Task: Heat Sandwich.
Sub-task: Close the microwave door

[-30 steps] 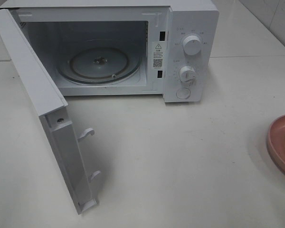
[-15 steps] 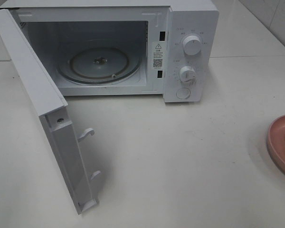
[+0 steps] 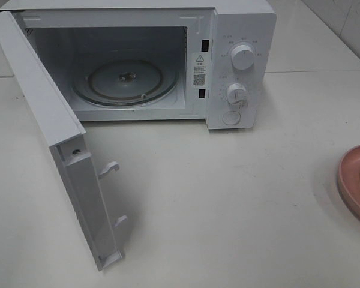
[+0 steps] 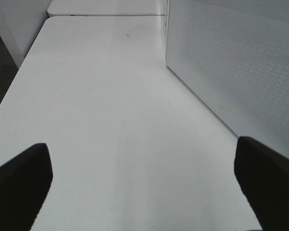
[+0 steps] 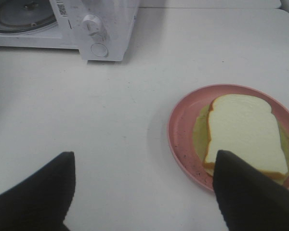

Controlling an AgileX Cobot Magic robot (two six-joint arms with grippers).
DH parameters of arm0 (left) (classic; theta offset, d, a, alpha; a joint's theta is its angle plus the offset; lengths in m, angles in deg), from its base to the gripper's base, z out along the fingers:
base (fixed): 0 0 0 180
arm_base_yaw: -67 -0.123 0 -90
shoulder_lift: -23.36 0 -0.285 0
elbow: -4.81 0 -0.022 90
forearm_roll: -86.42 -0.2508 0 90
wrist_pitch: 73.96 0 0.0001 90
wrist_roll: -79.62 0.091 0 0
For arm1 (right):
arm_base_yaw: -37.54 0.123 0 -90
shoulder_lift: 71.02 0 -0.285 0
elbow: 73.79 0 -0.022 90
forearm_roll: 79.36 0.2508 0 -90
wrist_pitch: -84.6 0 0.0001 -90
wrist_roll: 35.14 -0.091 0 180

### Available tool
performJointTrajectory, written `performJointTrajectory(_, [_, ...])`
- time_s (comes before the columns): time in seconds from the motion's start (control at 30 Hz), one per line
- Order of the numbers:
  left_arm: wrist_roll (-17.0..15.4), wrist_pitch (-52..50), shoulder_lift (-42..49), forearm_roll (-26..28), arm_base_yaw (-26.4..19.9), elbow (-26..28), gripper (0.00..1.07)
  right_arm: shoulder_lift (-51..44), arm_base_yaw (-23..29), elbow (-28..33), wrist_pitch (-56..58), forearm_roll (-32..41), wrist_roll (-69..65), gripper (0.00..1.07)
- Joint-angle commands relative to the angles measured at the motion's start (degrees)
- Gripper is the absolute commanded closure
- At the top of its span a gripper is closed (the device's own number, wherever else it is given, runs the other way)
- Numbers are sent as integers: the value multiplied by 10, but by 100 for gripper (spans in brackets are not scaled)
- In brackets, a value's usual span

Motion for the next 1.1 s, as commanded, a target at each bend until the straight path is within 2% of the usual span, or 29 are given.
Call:
performJointTrajectory(0.03, [-2, -5, 12, 3, -2, -2, 10, -35, -34, 10, 22, 2, 9, 31])
performJointTrajectory(0.13, [-2, -5, 12, 3, -2, -2, 10, -75, -70, 15, 26, 2, 10, 31])
performJointTrajectory(0.23, [-2, -5, 12, 3, -2, -2, 10, -74, -86, 15, 26, 2, 10, 31])
performJointTrajectory(1.1, [-2, -5, 11, 3, -2, -2, 10, -74, -85, 15, 26, 2, 10, 31])
